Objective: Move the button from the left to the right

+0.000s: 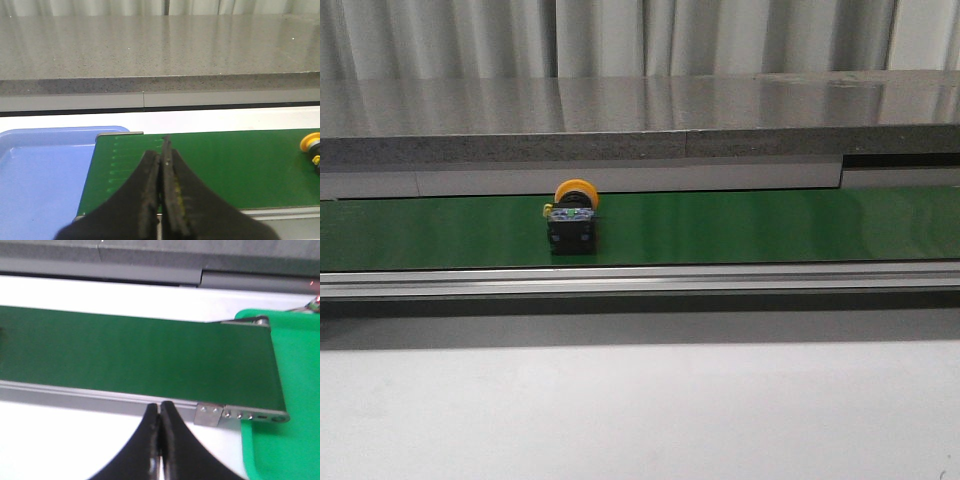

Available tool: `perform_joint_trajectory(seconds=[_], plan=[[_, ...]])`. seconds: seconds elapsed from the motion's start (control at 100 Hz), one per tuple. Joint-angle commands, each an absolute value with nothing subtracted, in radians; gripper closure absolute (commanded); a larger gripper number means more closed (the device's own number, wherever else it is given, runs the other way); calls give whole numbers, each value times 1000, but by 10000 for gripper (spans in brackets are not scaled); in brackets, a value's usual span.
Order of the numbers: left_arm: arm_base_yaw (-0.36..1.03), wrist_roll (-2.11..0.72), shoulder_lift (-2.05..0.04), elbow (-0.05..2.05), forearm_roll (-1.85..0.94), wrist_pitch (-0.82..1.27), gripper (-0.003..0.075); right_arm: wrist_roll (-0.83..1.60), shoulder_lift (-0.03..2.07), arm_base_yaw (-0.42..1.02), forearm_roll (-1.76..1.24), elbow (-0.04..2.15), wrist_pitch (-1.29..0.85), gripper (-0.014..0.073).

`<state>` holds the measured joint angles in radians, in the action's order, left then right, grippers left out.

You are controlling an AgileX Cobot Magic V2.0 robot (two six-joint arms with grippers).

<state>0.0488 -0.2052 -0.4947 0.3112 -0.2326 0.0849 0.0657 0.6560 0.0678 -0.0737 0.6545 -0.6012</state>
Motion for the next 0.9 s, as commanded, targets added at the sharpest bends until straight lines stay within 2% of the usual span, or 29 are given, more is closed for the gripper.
perform_joint_trajectory(seconds=[0.0,0.22,0.47,0.57,0.76,0.83,0.89], plan=[[58,-205,-498,339,-239,0,741,66,761,61,-108,755,-621,660],[58,-205,-498,339,-239,0,741,66,935,61,-187,838,-669,660],[58,-205,-498,339,-239,0,741,67,989,61,-189,838,-708,638],[58,-205,-498,339,-239,0,741,67,989,61,-189,838,-717,532],[58,-205,-498,339,-239,0,741,67,989,61,-189,838,-717,180],[58,-205,-498,339,-239,0,741,67,989,61,-189,838,-707,96],[58,-205,-498,339,-239,0,741,67,989,61,-189,838,-686,63]])
